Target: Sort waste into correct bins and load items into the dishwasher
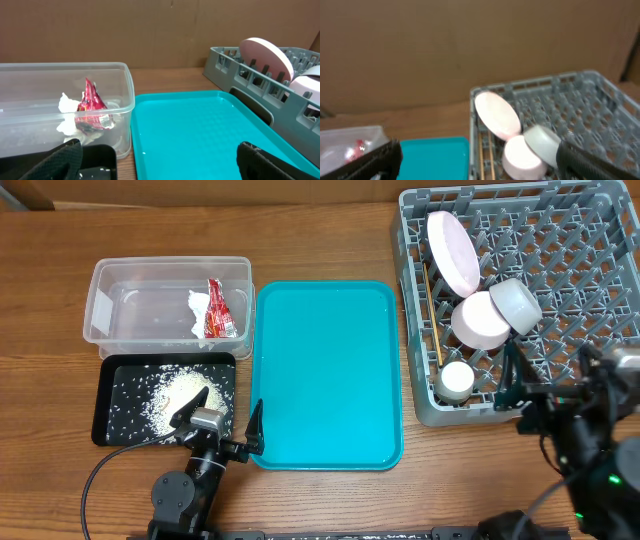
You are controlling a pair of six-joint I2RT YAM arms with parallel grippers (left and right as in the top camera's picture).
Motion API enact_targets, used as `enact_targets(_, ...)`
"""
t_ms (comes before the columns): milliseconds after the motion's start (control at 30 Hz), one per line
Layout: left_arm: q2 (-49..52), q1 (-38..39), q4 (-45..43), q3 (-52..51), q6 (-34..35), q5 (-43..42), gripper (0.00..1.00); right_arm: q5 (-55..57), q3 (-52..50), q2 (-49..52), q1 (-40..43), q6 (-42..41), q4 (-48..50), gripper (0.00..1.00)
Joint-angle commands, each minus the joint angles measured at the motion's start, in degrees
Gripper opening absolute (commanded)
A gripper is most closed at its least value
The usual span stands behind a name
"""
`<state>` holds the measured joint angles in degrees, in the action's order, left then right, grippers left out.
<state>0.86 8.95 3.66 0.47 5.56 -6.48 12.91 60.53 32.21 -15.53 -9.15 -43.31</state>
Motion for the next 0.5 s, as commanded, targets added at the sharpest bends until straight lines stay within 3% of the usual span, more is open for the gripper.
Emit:
enact_targets(0,-0.61,-0.39,0.13,-0.20,-0.24,-0.59,1.00,-3.91,-9.53,-4.48,1.88,0.59,4.59,1.00)
enact_targets(300,-0.61,-0.39,0.15,-0.20,-0.24,-0.59,1.00,-14.91,-37.31,-19.58,7.74,0.55,24.68,1.00)
enact_targets(467,-0.61,-0.39,0.13,-0.20,-0.24,-0.59,1.00,-19.06,-48.22,-28.26,10.08,0.24,29.18,1.00)
